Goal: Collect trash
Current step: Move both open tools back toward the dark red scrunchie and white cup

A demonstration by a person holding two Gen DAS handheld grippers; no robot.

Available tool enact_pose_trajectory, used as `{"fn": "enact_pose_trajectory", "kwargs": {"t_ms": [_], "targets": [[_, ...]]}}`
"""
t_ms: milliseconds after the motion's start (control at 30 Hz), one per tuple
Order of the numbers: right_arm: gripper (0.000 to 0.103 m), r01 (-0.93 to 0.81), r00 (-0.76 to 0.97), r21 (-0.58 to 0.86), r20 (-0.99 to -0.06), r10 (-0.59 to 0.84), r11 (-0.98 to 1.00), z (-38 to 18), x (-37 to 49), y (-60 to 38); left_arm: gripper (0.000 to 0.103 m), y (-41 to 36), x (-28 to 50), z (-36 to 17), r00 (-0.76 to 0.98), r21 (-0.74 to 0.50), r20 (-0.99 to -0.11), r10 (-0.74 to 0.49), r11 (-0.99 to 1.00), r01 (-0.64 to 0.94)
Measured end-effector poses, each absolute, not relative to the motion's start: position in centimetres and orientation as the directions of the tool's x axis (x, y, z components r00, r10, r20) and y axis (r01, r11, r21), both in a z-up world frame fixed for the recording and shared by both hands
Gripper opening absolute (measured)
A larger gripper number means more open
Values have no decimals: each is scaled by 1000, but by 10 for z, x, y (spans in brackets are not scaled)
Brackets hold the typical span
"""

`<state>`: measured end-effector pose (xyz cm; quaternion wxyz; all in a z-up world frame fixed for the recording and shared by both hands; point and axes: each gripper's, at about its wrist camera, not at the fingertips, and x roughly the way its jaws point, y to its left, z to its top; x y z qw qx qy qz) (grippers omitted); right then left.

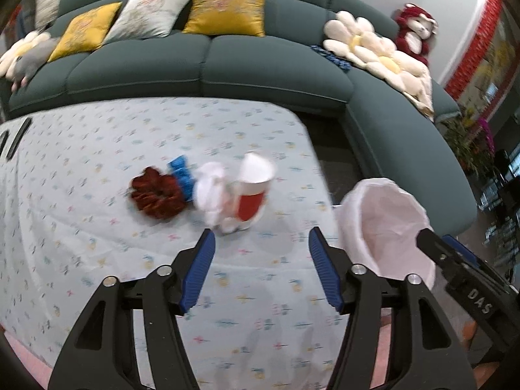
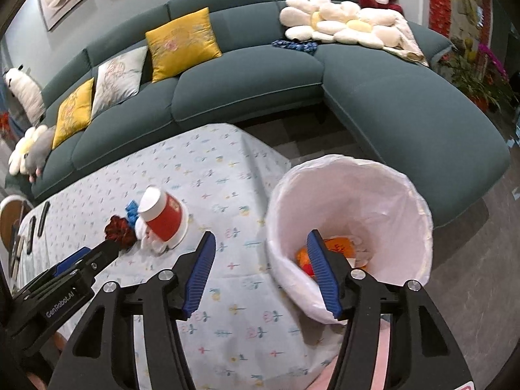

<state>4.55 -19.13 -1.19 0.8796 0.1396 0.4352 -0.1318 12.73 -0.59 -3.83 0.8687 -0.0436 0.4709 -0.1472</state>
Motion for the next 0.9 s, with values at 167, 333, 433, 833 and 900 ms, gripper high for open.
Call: {"fn": "enact_pose_trajectory", "kwargs": {"t_ms": [167, 333, 433, 833, 900], "targets": [[59, 310, 576, 127, -813, -80, 942, -16, 57, -166, 60, 30, 131, -50, 511, -211, -820, -258, 966, 150], [59, 269, 567, 122, -822, -55, 956, -21, 67, -140, 60, 56, 134, -55, 516, -215, -823, -237, 971, 102], [60, 245, 560, 116, -827, -43, 963, -24, 76, -125, 60, 73, 138, -59, 516, -218, -827, -222, 974, 70], [65, 193, 516, 110, -857, -5, 975, -48, 128, -75, 70, 124, 175, -89, 482, -202, -862, -157, 978, -43], [65, 196, 503, 113, -864, -1, 974, -56, 141, -70, 70, 128, 185, -95, 468, -203, -870, -157, 978, -49]]}}
